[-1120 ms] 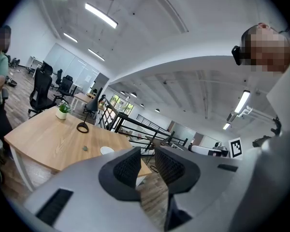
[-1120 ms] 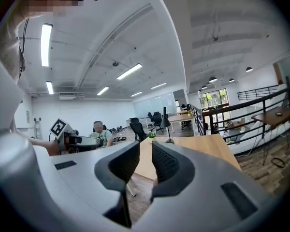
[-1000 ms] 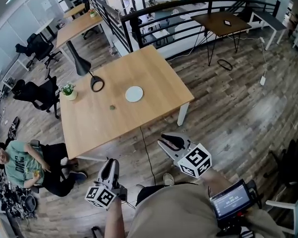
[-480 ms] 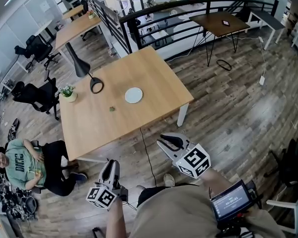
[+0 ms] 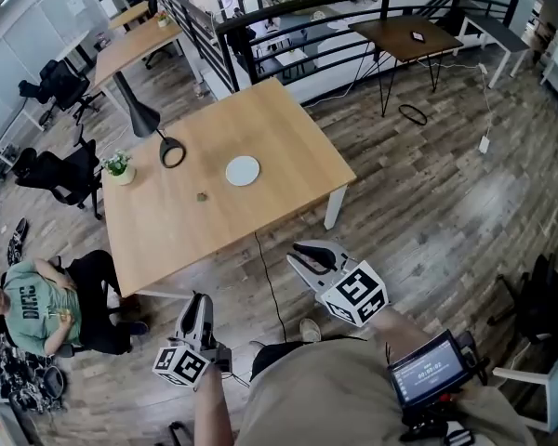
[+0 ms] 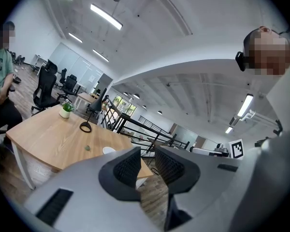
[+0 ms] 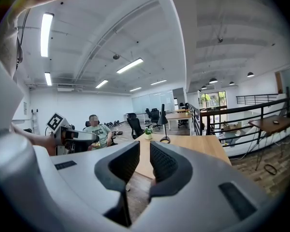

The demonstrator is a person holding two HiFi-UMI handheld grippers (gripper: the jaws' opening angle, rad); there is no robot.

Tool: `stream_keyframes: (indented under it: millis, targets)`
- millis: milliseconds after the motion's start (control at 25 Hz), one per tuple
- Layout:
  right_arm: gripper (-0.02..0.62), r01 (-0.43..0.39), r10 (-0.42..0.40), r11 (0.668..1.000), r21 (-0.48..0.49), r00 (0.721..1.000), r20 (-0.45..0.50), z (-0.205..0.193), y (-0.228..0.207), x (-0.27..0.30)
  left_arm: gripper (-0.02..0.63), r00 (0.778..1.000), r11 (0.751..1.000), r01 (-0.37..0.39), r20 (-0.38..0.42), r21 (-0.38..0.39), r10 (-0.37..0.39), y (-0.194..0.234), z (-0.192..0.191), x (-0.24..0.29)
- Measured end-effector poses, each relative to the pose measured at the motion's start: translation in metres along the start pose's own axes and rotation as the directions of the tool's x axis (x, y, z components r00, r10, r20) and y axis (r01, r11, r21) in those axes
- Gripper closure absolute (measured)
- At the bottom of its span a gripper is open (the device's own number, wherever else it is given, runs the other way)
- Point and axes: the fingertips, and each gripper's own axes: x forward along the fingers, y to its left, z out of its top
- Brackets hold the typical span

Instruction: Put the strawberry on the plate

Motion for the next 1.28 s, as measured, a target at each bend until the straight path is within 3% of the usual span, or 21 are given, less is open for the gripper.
stream_keyframes:
  millis: [360, 640, 800, 1000, 1280]
  targets:
    - [0.531, -0.018, 0.019, 1.000, 0.013, 1.000, -0.011, -0.002, 0.009, 0.011, 0.512, 1.000, 1.000, -0.007, 0.024, -0.027, 0.008, 0.008, 0.005, -0.008]
    - [0.532, -0.005, 0.006, 0.998, 0.058, 1.000, -0.029, -0.017, 0.005, 0.012, 0.512, 0.998, 0.997, 0.053, 0.044, -0.047, -0.051, 0.002, 0.009, -0.003]
    - [0.532, -0.021, 0.025, 0.996, 0.083, 0.999, -0.044, -0.034, 0.003, 0.020, 0.512, 0.998, 0.998, 0.035, 0.057, -0.048, -0.033, 0.006, 0.006, -0.007]
    - [0.532, -0.030, 0.037, 0.993, 0.112, 0.998, -0.057, -0.044, 0.002, 0.037, 0.512, 0.999, 0.993, 0.033, 0.040, -0.112, -0.028, 0.014, -0.002, -0.020]
    - [0.532, -0.024, 0.036, 0.991, 0.134, 0.996, -0.085, -0.041, 0.005, 0.072, 0.512, 1.000, 0.984, -0.020, 0.010, -0.177, 0.022, 0.056, -0.003, -0.031]
